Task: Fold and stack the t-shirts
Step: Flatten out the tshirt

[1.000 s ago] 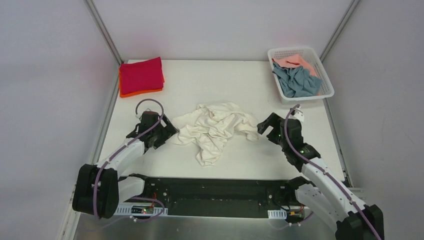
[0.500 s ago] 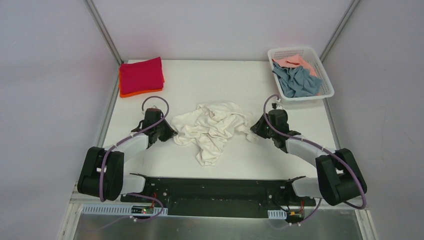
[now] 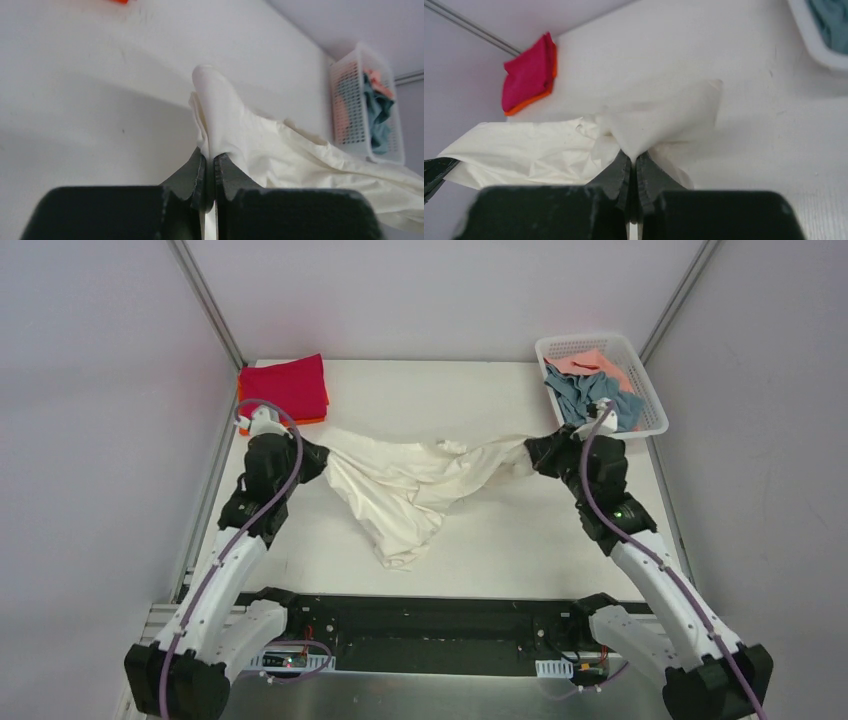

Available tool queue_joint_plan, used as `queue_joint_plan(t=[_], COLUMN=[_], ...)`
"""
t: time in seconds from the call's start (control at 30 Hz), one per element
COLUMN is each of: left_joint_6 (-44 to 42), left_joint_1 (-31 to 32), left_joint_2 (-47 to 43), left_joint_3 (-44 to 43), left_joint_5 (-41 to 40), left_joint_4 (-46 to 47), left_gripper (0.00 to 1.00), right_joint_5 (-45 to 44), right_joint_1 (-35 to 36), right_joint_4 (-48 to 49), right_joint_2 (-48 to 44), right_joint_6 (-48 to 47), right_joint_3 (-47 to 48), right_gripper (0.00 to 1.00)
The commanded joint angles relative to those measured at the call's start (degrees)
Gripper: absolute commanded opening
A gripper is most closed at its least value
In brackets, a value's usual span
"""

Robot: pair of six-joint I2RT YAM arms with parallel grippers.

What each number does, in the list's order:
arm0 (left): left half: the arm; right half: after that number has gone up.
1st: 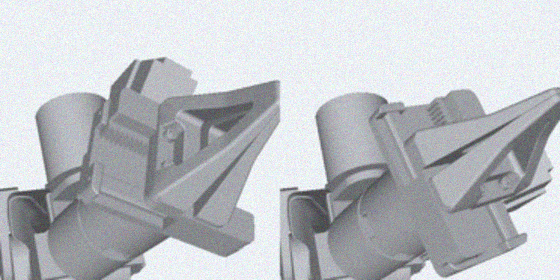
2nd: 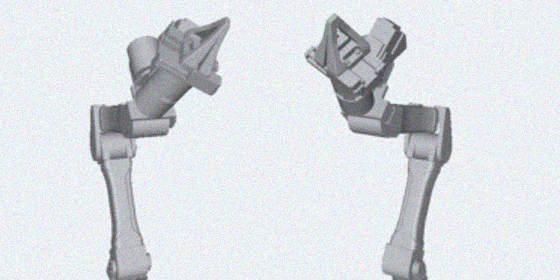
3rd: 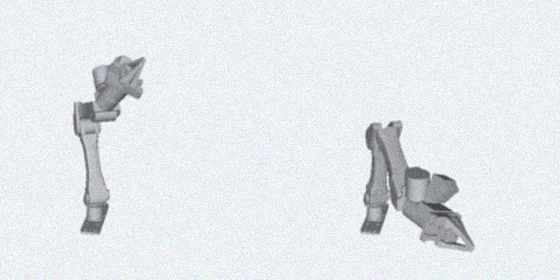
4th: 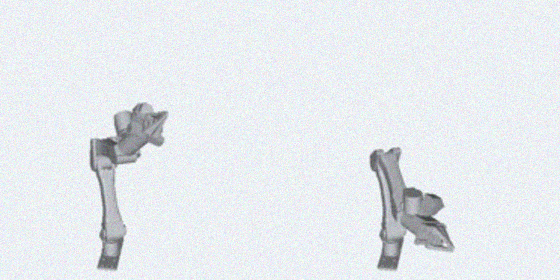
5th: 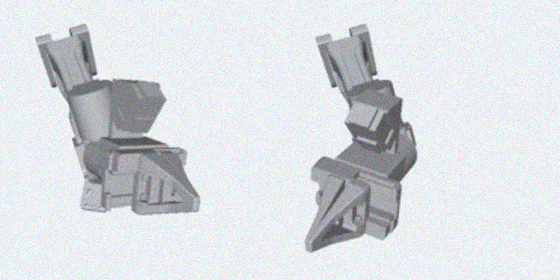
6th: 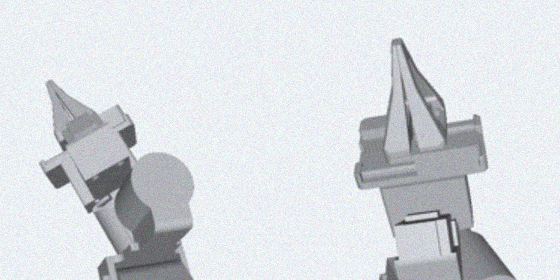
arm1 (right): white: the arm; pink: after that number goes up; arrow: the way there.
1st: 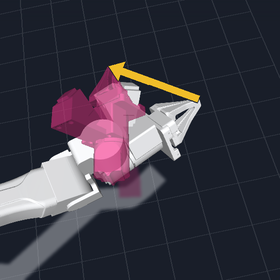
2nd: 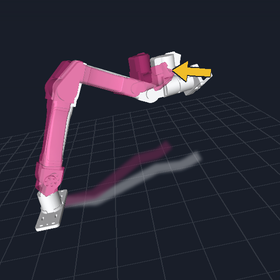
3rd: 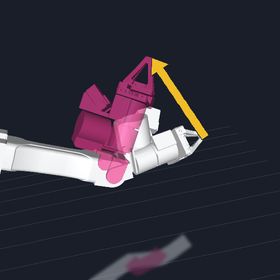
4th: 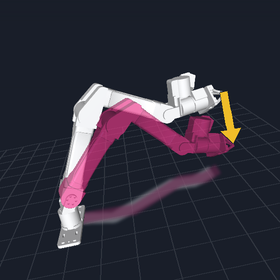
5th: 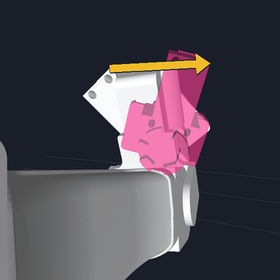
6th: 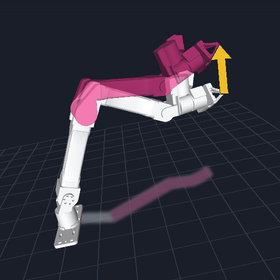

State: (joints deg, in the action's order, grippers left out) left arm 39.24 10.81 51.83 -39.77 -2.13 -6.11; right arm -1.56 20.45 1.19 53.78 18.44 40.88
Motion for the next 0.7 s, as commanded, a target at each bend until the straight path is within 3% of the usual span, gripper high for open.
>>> queue_joint_plan(t=[0.0,0.4,0.57,0.67], left_joint_6=[-4.9,-9.1,-8.9,-9.0], left_joint_1=[-0.2,-0.1,-0.2,-0.2], left_joint_2=[-7.6,-19.7,-21.4,-22.0], left_joint_3=[-10.3,-32.7,-40.6,-44.4], left_joint_5=[-6.4,-5.4,0.0,1.3], left_joint_4=[-4.7,-11.2,-13.2,-14.3], left_gripper=[0.0,0.0,0.0,0.0], right_joint_5=[-4.4,0.9,12.0,14.0], right_joint_1=[-0.3,-0.2,-0.2,-0.3], right_joint_4=[-8.0,-23.6,-27.8,-30.1], right_joint_2=[-7.3,-15.8,-17.6,-18.5], right_joint_6=[-6.3,-10.4,-8.4,-6.8], right_joint_3=[11.1,37.6,45.7,49.6], right_gripper=[0.0,0.0,0.0,0.0])
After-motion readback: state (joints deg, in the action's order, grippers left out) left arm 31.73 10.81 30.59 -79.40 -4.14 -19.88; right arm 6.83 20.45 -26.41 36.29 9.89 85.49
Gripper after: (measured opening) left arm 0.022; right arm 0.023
